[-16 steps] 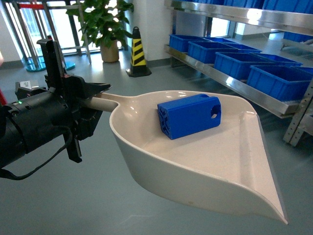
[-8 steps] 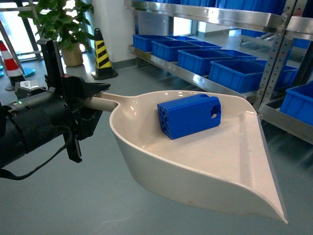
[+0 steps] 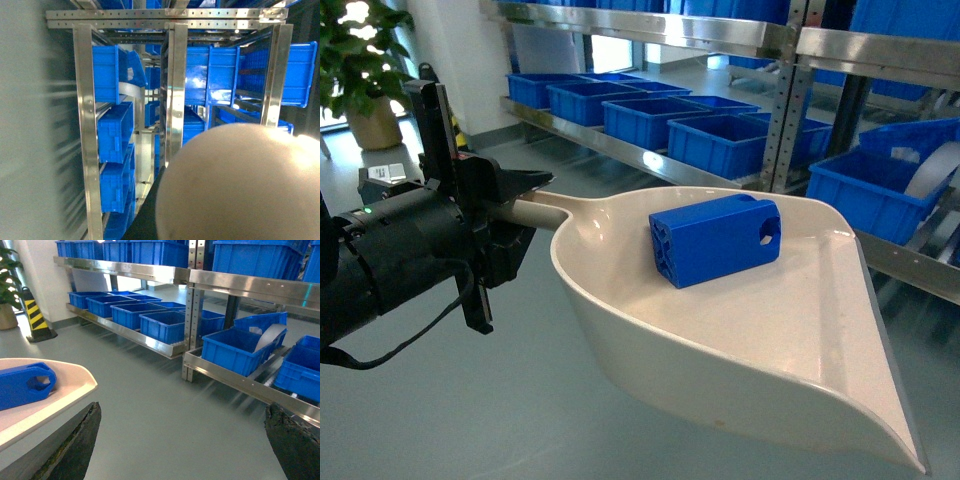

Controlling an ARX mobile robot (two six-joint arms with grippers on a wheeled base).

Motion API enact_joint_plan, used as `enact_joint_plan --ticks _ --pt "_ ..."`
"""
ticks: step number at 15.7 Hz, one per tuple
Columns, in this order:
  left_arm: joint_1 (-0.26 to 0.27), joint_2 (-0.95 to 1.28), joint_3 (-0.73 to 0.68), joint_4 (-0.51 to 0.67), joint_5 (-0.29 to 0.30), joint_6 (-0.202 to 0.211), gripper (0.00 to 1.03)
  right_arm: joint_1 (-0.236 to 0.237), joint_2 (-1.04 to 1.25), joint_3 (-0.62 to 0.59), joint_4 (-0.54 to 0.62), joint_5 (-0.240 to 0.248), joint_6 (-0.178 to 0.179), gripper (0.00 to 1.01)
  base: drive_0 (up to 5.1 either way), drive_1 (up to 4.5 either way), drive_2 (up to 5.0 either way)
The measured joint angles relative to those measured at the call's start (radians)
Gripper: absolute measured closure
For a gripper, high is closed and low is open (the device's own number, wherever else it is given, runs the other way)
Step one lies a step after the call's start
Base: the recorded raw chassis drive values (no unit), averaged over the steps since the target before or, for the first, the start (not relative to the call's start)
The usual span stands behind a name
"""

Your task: Place part in tray to right shelf

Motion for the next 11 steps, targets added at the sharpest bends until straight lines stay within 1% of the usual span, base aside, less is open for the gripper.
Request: enact_joint_plan --ticks 11 --pt "0.002 0.0 0.0 0.0 -0.001 0.0 0.89 0.0 0.0 0.0 0.0 0.0 0.0 0.03 -1.7 -1.66 -1.7"
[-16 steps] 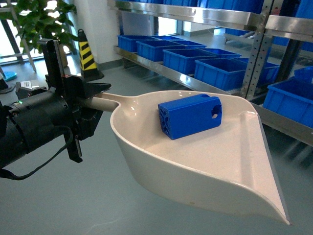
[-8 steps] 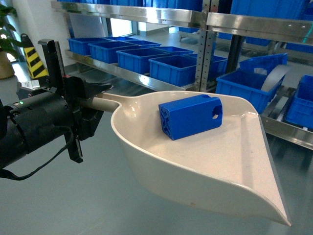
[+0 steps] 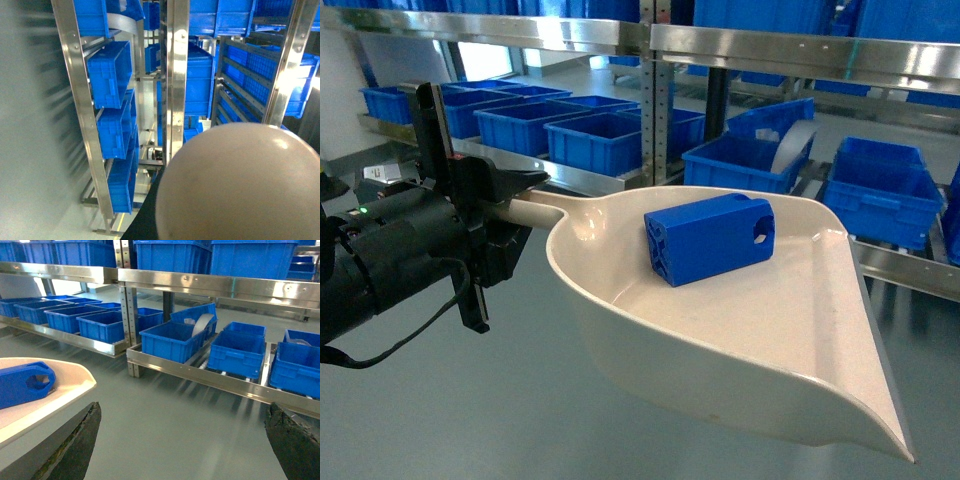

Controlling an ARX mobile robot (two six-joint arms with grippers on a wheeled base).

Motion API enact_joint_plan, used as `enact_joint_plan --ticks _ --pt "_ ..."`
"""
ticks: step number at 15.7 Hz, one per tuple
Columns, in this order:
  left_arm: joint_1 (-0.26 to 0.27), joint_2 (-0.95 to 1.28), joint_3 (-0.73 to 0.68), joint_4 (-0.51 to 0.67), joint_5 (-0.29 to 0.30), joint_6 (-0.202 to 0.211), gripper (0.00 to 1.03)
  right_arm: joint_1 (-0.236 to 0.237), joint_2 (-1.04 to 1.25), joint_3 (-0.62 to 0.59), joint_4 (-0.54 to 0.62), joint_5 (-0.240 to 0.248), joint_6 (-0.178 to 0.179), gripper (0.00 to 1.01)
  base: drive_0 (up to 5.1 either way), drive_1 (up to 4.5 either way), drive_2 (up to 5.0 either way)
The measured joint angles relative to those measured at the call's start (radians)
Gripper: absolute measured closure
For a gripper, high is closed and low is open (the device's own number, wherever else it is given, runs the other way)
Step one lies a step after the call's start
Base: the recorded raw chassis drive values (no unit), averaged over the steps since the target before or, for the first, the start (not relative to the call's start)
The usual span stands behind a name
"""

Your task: Place part in tray to right shelf

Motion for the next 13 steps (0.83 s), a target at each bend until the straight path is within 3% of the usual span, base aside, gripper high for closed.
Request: enact_joint_plan --ticks 13 --pt "0.001 0.0 0.0 0.0 0.0 0.0 0.89 0.0 0.0 0.0 0.0 0.0 0.0 0.03 -1.6 -1.62 -1.6"
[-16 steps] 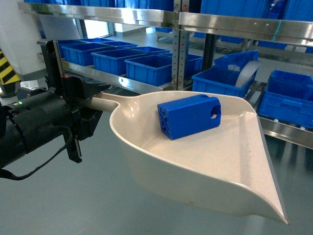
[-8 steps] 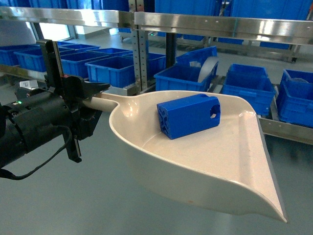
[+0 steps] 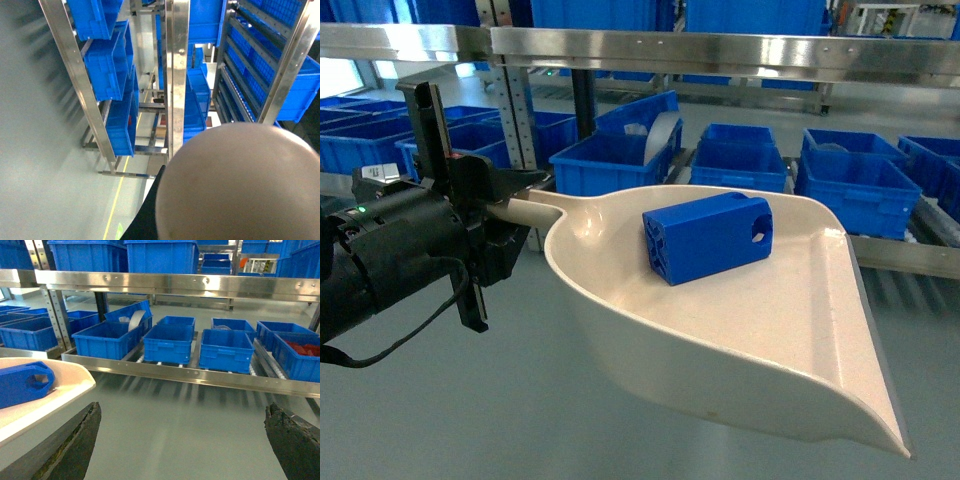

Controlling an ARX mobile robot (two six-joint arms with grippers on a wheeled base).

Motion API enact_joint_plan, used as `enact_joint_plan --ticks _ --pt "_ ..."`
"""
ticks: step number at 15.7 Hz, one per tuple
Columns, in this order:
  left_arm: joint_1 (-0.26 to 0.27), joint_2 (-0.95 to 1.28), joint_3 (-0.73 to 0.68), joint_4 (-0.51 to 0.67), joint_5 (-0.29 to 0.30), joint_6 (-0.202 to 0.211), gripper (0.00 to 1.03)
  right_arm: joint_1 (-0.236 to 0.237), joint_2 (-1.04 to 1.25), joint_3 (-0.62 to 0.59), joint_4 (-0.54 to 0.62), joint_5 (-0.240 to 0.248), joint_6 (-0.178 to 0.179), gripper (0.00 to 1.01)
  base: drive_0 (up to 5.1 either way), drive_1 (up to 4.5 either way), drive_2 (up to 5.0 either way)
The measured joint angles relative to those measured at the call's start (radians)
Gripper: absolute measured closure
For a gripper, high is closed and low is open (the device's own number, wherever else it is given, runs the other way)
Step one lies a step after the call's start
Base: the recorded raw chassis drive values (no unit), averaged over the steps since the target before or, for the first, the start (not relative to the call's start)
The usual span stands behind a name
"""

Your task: Place part in tray to right shelf

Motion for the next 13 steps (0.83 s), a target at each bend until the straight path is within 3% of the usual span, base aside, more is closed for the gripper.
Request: enact_joint_plan --ticks 13 --pt "0.002 0.0 0.0 0.0 -0.003 0.0 0.89 0.0 0.0 0.0 0.0 0.0 0.0 0.03 -1.6 -1.6 -1.6"
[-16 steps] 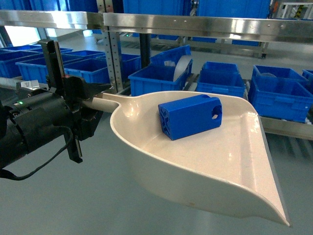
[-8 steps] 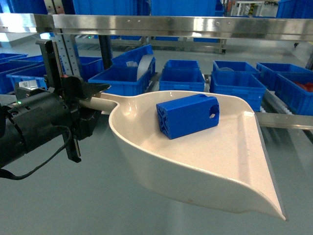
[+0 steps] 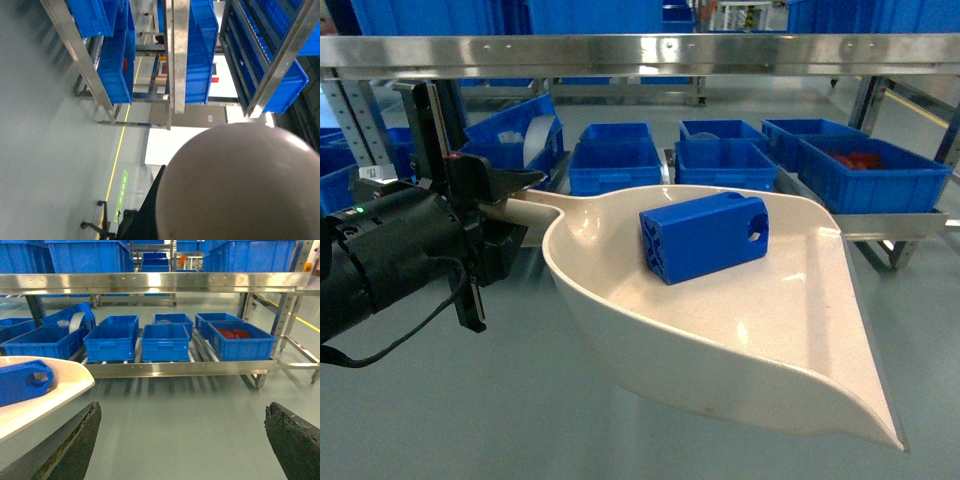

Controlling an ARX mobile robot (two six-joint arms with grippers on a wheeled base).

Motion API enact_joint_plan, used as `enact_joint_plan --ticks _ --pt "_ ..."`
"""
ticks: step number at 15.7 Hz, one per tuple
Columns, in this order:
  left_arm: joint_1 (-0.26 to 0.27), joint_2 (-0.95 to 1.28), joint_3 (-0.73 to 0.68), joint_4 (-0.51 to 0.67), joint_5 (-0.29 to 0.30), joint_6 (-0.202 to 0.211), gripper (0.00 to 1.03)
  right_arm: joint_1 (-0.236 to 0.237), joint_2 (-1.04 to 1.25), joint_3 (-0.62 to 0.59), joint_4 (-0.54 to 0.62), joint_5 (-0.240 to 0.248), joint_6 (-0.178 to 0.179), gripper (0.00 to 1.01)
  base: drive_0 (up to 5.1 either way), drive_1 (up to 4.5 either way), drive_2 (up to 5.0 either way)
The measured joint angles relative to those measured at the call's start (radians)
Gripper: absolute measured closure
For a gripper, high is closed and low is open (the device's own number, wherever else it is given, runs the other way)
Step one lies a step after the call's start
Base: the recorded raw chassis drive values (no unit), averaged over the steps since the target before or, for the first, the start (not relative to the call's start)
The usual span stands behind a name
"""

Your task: Place part in tray to right shelf

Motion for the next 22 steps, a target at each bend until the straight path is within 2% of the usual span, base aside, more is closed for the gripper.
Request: enact_joint_plan --ticks 2,5,22 --pt "-0.016 0.0 0.0 0.0 0.018 0.0 0.89 0.0 -0.004 0.0 0.0 0.002 0.0 0.03 -1.6 -1.59 -1.6" --pt "-0.006 0.0 0.0 0.0 0.006 0.0 0.89 0.0 -0.004 0.0 0.0 0.002 0.0 0.03 -1.6 -1.59 -1.6" --pt "-0.003 0.0 0.0 0.0 0.003 0.0 0.89 0.0 -0.004 0.0 0.0 0.002 0.0 0.03 0.0 0.0 0.0"
